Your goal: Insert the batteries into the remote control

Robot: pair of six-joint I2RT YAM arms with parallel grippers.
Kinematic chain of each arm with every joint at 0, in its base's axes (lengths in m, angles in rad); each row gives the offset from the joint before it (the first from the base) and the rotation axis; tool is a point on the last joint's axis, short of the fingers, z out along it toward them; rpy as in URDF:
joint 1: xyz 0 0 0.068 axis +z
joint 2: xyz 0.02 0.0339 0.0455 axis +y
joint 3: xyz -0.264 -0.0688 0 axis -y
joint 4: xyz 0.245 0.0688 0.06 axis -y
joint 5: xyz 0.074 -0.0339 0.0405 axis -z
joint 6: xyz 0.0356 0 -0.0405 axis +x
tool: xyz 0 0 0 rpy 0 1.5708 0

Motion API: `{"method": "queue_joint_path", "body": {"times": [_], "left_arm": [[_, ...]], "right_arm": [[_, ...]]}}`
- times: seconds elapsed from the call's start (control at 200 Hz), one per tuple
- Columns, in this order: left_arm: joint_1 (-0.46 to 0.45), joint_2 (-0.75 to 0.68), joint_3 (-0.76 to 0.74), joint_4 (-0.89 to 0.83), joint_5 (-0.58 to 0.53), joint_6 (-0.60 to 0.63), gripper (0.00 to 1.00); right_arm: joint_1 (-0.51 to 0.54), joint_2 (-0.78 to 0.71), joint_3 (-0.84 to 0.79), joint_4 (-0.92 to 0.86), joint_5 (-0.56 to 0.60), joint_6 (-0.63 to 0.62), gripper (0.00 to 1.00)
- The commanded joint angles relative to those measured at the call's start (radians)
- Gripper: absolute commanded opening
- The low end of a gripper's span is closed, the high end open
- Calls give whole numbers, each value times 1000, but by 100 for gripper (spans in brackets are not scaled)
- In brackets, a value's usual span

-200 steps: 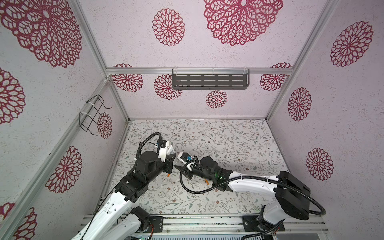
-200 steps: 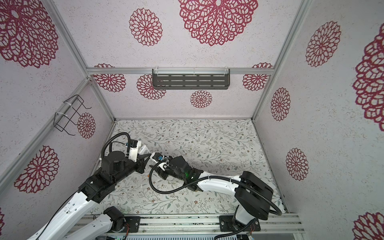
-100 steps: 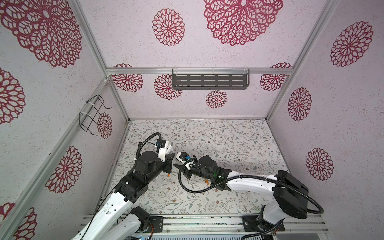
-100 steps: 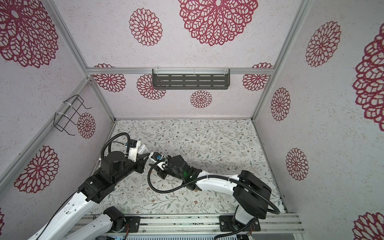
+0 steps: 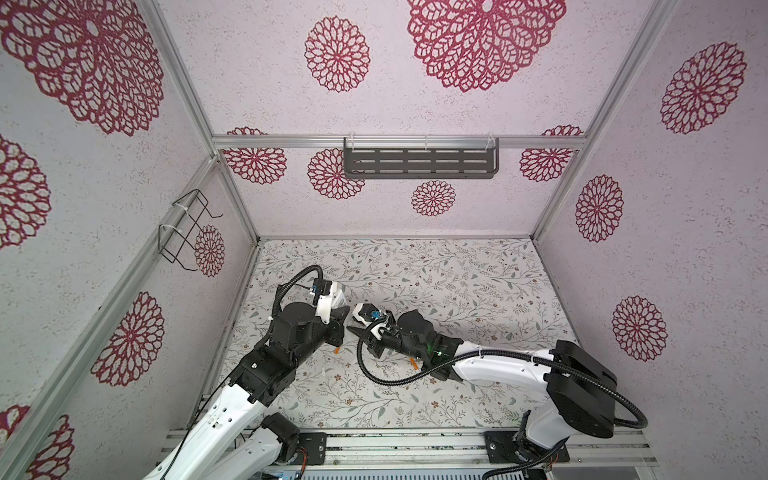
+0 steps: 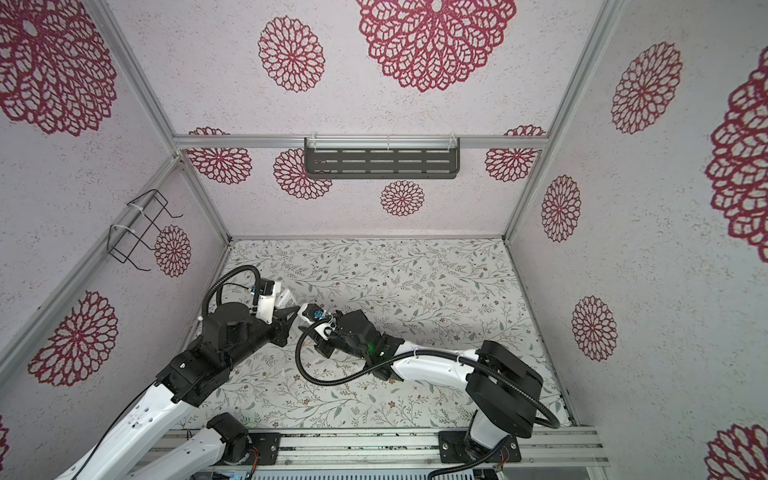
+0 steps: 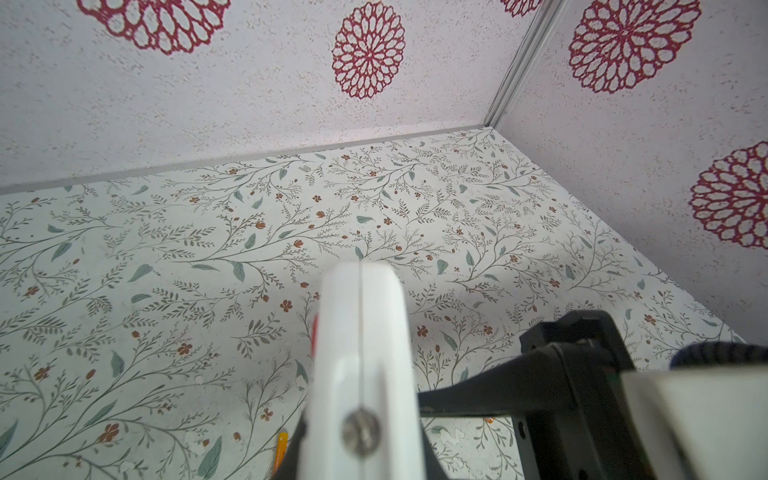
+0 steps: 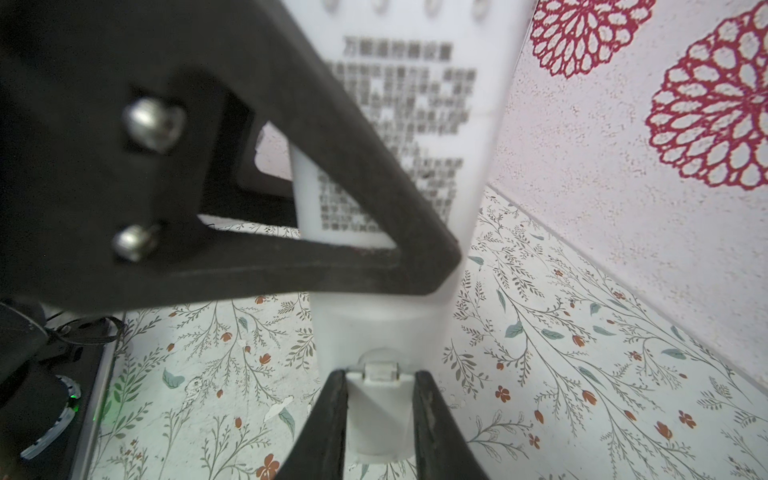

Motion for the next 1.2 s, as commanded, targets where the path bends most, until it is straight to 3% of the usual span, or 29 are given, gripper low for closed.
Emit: {"method": "queue_joint_path", "body": {"times": [0.0,0.916,1.061,1.197], "left_arm": [[-11,-7,5,25,17,8,0],[-11,-3,10,13,-29,8,0],[-10,-9,8,10,-31,10,0],[-11,-19,4,14,-30,10,0]], "right_arm": [[5,-2,28,45,-9,0,27],[-4,-38,-21,72,20,64,23],[-33,-64,-47,103,8,156,26],[-73,-98,-79,140,-35,273,41]]}}
